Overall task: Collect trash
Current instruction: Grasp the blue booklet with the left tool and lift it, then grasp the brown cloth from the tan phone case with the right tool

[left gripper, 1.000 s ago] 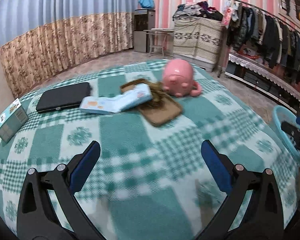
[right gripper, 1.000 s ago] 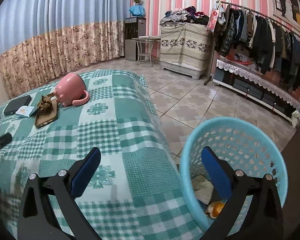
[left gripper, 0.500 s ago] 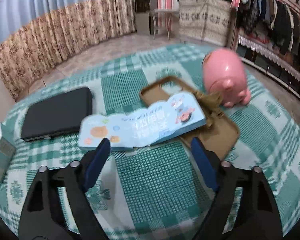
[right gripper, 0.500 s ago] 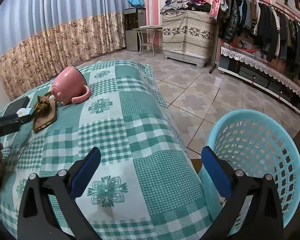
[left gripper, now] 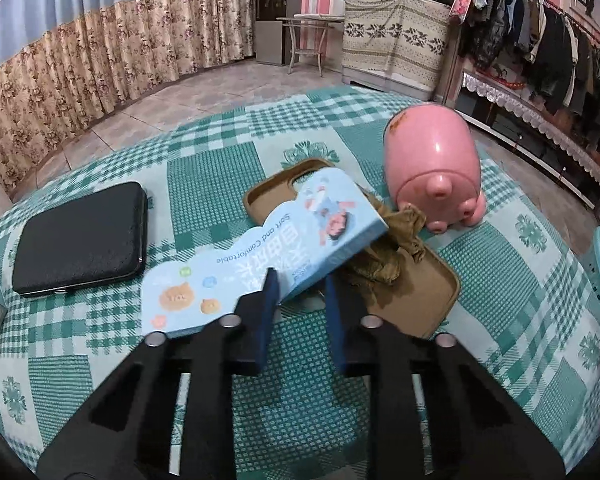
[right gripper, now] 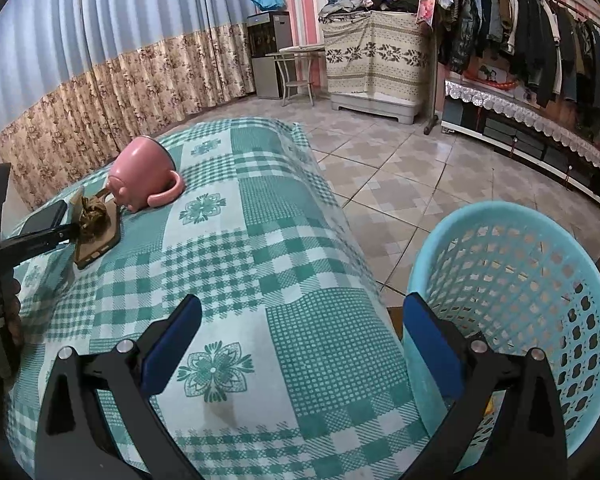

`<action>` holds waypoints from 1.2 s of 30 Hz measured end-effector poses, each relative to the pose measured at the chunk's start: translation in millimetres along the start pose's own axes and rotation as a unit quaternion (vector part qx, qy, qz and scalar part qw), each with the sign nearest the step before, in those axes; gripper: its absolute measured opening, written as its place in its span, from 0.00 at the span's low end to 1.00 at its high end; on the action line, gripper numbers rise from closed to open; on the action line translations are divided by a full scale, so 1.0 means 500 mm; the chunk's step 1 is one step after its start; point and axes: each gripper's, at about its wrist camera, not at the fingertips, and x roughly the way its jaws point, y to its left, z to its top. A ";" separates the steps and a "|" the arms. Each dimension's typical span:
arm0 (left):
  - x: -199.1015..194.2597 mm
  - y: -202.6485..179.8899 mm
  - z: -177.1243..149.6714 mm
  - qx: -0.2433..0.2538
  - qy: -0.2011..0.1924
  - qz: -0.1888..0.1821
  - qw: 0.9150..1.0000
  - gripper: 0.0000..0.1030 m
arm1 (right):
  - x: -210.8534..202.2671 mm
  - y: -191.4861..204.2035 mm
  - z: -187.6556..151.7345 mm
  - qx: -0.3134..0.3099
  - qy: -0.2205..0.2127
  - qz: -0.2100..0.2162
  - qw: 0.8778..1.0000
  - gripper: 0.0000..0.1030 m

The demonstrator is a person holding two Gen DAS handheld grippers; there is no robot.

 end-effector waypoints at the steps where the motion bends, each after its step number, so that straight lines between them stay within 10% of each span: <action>1: -0.005 0.000 0.000 0.002 -0.003 0.005 1.000 0.16 | -0.001 -0.001 0.000 0.002 0.001 0.002 1.000 0.95; 19: -0.164 0.026 -0.001 0.007 -0.050 0.032 0.998 0.05 | -0.017 0.084 0.009 -0.039 -0.002 0.019 0.999 0.95; 31: -0.174 0.115 -0.007 -0.002 -0.055 0.036 0.998 0.05 | 0.044 0.311 0.065 -0.118 -0.022 0.081 0.989 0.94; 36: -0.160 0.151 -0.014 -0.020 -0.052 0.029 0.998 0.05 | 0.113 0.412 0.076 -0.136 0.004 0.108 0.985 0.73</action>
